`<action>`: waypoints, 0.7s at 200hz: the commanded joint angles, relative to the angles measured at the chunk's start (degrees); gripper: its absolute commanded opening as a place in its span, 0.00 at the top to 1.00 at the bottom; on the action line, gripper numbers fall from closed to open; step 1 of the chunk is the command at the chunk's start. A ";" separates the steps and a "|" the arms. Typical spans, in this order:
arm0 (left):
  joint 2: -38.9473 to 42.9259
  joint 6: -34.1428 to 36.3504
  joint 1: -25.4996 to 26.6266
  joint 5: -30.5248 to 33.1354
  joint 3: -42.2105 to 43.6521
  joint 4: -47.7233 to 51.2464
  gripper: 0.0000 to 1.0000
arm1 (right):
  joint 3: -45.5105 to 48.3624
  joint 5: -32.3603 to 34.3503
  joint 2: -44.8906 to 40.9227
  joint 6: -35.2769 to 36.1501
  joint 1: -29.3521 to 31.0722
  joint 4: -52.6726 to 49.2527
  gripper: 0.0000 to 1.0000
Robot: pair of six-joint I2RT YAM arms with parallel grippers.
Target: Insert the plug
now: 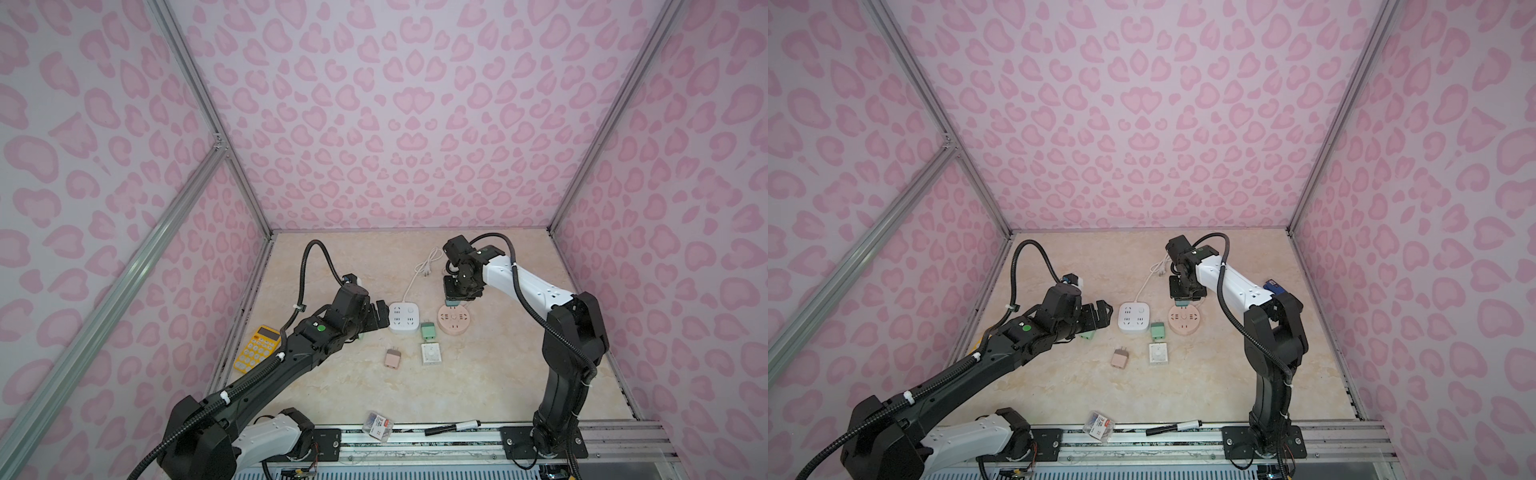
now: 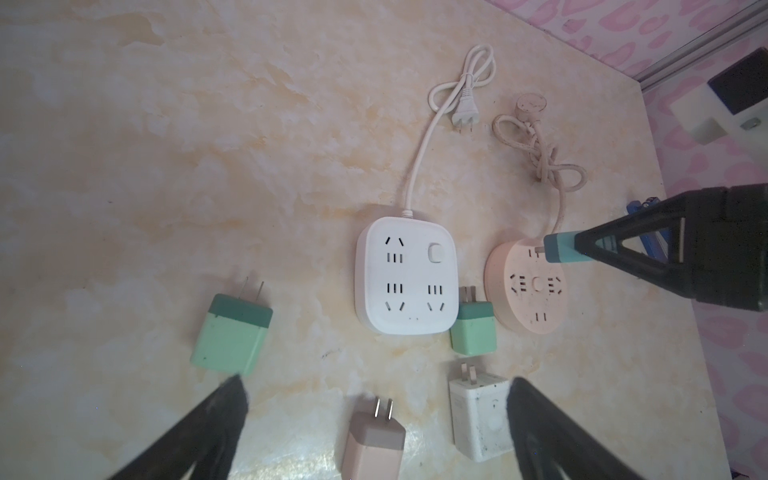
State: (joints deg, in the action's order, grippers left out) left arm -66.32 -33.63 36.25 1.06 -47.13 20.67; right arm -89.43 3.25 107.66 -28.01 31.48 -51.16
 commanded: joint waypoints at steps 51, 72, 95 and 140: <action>-0.01 0.14 -0.04 0.79 0.50 -1.15 0.00 | 2.45 2.91 1.33 0.05 -0.02 -0.25 1.00; -0.12 -0.01 -0.04 0.70 0.64 -1.40 0.00 | 2.91 2.82 1.77 0.05 -0.03 0.03 1.00; -0.34 0.05 -0.04 0.70 0.48 -1.38 0.00 | 3.03 2.47 2.29 -0.02 0.06 0.16 1.00; -0.72 0.14 -0.04 0.96 0.55 -1.49 0.00 | 3.25 2.72 2.87 0.31 0.24 0.12 1.00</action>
State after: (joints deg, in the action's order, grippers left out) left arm -66.70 -33.61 36.25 1.26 -46.85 20.64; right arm -87.02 5.78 109.12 -28.18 31.57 -49.47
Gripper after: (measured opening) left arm 0.995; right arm 0.318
